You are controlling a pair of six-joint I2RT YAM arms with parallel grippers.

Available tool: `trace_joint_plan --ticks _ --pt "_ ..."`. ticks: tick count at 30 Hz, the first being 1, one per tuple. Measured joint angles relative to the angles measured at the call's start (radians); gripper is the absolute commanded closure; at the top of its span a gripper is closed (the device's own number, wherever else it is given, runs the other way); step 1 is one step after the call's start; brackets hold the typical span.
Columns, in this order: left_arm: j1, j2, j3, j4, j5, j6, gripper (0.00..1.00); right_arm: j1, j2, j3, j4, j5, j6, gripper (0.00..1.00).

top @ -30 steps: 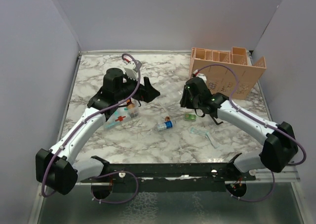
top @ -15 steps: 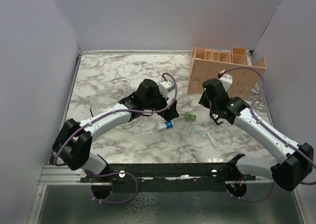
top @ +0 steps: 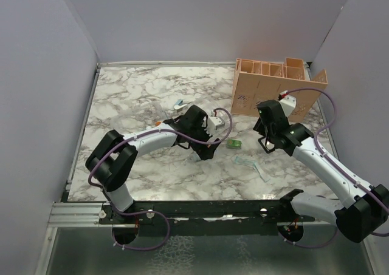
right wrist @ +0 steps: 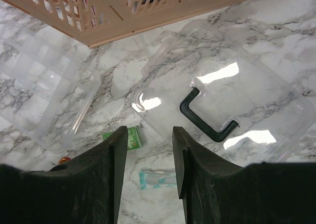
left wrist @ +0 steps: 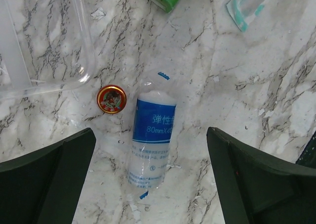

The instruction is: Organize the medicine kit

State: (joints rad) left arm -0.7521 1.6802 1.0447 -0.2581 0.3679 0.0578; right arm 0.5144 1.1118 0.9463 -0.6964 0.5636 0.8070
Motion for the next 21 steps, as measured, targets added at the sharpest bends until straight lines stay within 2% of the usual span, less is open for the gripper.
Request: trace_joint_plan --ticks 5,9,15,21 --pt "-0.010 0.047 0.037 -0.074 -0.039 0.061 0.24 -0.008 0.000 -0.022 0.002 -0.013 0.000 0.58" --pt "-0.011 0.101 0.076 -0.124 -0.064 0.084 0.37 -0.013 0.000 -0.041 0.006 -0.026 0.000 0.58" --pt "-0.027 0.115 0.094 -0.154 -0.086 0.106 0.42 -0.014 -0.001 -0.047 0.010 -0.034 0.000 0.58" --pt "-0.050 0.147 0.118 -0.193 -0.132 0.111 0.56 -0.017 -0.002 -0.050 0.017 -0.046 0.000 0.58"
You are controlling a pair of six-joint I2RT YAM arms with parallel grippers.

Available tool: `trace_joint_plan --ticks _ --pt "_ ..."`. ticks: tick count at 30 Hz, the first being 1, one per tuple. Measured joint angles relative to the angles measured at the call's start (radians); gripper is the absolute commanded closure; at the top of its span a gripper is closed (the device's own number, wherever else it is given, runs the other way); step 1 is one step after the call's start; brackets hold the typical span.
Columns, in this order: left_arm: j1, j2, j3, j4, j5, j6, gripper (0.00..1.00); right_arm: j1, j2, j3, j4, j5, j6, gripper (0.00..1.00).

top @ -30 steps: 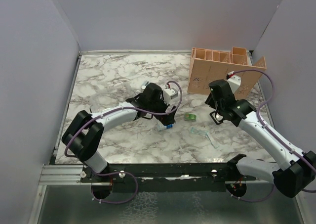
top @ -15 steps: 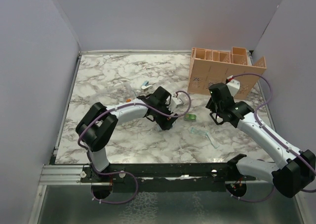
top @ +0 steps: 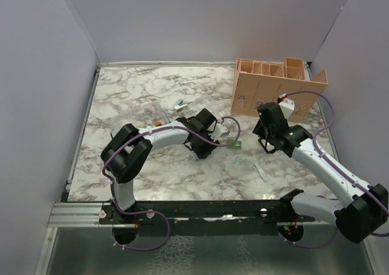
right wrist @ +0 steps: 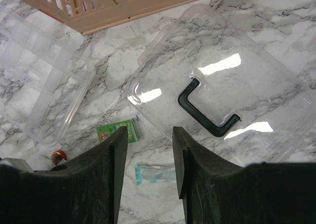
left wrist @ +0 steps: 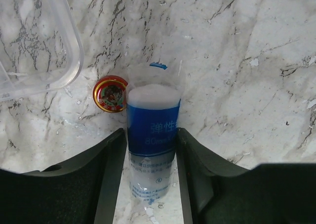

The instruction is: Organize the medicine kit

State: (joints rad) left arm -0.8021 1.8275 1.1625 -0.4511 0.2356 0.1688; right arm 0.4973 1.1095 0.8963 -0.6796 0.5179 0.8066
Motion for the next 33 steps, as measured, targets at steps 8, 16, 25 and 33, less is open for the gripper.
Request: trace_joint_plan --ticks 8,16,25,33 --pt "-0.021 0.016 0.030 -0.038 -0.032 0.006 0.68 -0.002 -0.006 -0.006 0.000 -0.011 0.000 0.58" --pt "-0.021 0.013 0.071 -0.092 0.002 0.016 0.71 -0.002 -0.007 -0.006 0.010 -0.040 -0.020 0.58" --pt "-0.021 -0.064 0.116 -0.169 0.067 0.027 0.72 -0.002 -0.013 -0.006 0.020 -0.052 -0.026 0.59" --pt "0.078 -0.204 0.261 -0.265 0.087 0.086 0.71 -0.002 -0.016 -0.006 0.022 -0.059 -0.026 0.59"
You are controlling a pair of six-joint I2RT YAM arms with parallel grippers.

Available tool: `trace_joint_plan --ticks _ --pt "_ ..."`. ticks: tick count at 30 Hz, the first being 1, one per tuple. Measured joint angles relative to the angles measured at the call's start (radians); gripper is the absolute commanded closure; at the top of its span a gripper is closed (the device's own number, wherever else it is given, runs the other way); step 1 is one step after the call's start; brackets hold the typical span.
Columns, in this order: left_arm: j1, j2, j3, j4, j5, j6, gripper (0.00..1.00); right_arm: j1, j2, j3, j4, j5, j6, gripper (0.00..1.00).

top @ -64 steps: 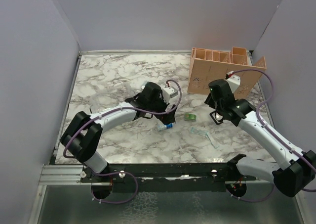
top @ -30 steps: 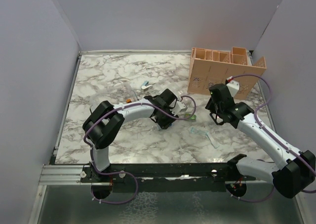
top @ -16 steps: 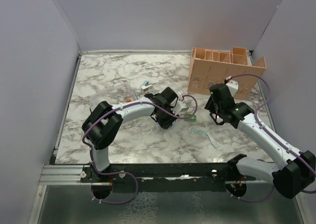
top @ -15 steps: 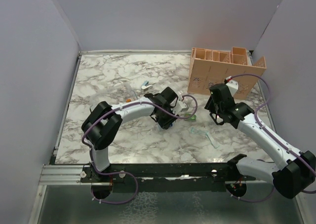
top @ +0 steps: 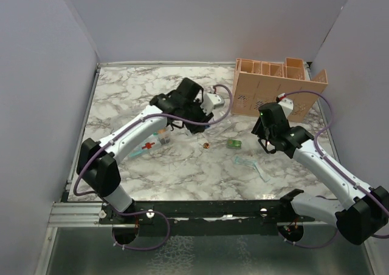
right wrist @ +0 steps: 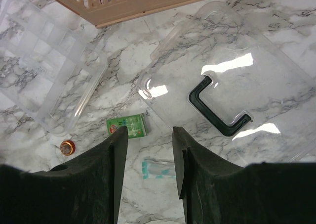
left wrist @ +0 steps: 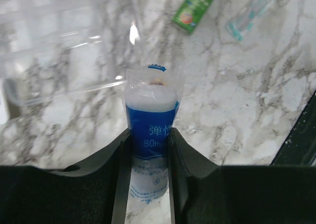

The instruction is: Organize the medicine kit

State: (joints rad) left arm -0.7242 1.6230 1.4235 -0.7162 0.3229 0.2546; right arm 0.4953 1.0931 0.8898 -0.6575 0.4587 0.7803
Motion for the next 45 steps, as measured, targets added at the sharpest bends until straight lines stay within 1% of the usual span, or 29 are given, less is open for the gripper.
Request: trace_joint_plan --ticks 6,10,14,18,24,30,35,45 --pt "0.176 -0.097 0.028 -0.041 -0.016 0.070 0.70 0.000 -0.001 -0.001 0.004 -0.009 0.000 0.59" --pt "0.260 -0.154 0.009 -0.065 -0.045 0.123 0.70 0.000 -0.002 -0.009 0.007 -0.012 0.000 0.59" --pt "0.367 -0.204 -0.017 -0.072 -0.078 0.183 0.70 0.000 -0.003 -0.015 0.008 -0.020 0.000 0.59" --pt "0.454 -0.218 -0.050 -0.072 -0.119 0.236 0.65 0.000 -0.003 -0.019 0.015 -0.029 0.000 0.59" --pt "0.556 -0.236 -0.140 -0.076 -0.054 0.315 0.65 0.000 -0.005 -0.032 0.028 -0.045 -0.010 0.60" --pt "0.563 -0.217 -0.190 -0.072 -0.051 0.386 0.65 0.000 -0.005 -0.032 0.066 -0.071 -0.035 0.60" --pt "0.563 -0.178 -0.200 -0.029 -0.067 0.423 0.65 0.000 -0.005 -0.032 0.086 -0.088 -0.045 0.60" --pt "0.563 -0.049 -0.201 0.055 -0.138 0.484 0.64 0.000 -0.032 -0.056 0.107 -0.101 -0.054 0.60"
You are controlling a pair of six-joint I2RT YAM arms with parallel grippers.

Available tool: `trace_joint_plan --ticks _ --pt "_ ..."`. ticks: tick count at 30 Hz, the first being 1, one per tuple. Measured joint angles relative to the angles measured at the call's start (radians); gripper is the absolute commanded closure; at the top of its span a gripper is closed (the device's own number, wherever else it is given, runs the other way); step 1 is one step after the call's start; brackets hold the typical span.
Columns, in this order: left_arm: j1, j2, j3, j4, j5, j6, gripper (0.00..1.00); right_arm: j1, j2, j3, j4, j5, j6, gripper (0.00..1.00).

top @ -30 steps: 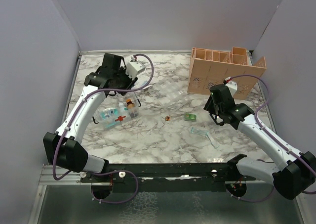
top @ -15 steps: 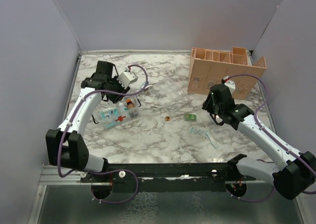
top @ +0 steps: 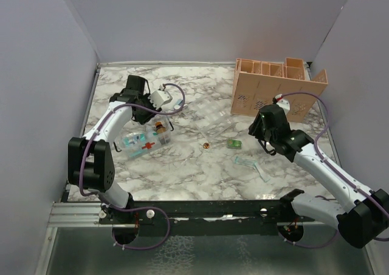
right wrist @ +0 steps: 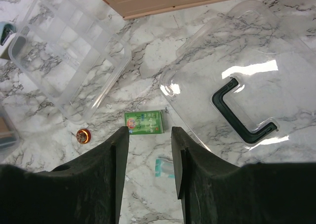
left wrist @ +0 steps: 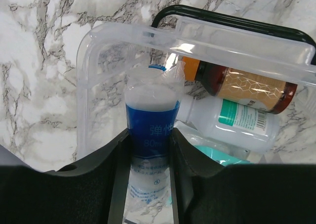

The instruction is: Organize the medicine kit

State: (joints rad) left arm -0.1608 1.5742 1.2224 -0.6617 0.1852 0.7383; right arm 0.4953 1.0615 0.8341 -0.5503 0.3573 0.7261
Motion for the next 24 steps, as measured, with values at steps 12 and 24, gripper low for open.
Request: trace_joint_plan --ticks 12,24 --pt "-0.003 0.026 -0.077 0.145 -0.093 0.039 0.60 0.000 -0.003 -0.003 0.019 0.000 -0.021 0.59" --pt "-0.049 0.090 -0.075 0.188 -0.182 -0.011 0.45 0.000 -0.003 -0.003 0.029 -0.003 -0.024 0.59"
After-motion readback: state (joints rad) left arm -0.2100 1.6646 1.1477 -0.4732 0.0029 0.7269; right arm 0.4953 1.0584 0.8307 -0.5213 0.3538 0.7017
